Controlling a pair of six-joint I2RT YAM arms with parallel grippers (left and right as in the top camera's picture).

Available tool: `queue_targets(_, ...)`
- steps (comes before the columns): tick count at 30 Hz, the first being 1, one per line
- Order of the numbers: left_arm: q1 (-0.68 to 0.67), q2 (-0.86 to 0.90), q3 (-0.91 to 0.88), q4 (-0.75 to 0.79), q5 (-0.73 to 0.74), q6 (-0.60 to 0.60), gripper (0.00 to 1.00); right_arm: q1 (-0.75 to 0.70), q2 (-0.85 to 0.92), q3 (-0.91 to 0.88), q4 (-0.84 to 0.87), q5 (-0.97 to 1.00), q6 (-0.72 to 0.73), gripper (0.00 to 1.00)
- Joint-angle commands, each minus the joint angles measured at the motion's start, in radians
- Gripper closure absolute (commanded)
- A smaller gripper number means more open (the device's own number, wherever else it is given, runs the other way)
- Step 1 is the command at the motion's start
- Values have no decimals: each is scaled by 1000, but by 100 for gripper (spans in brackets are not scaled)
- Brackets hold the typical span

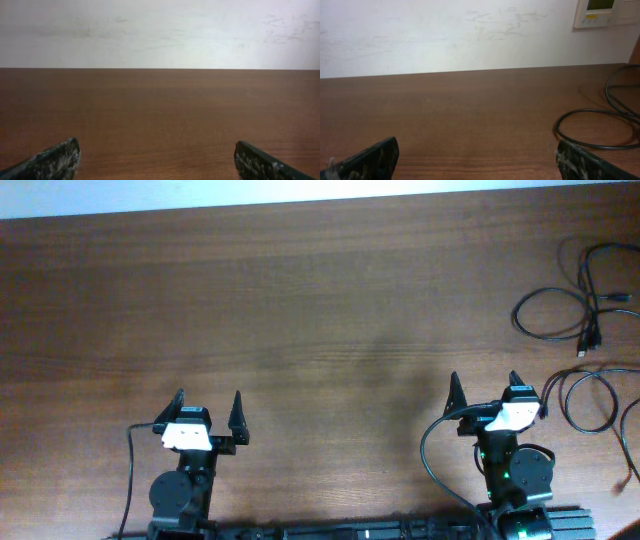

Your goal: Untangle cables

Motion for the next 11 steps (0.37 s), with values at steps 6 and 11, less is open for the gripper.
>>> queue_targets(6,0,-6,-2,-8,11,9,1,-8,-8,-5,-9,-3,-8,1)
queue_targets(11,0,-6,-2,-8,11,9,1,-8,-8,-5,-9,-3,-8,1)
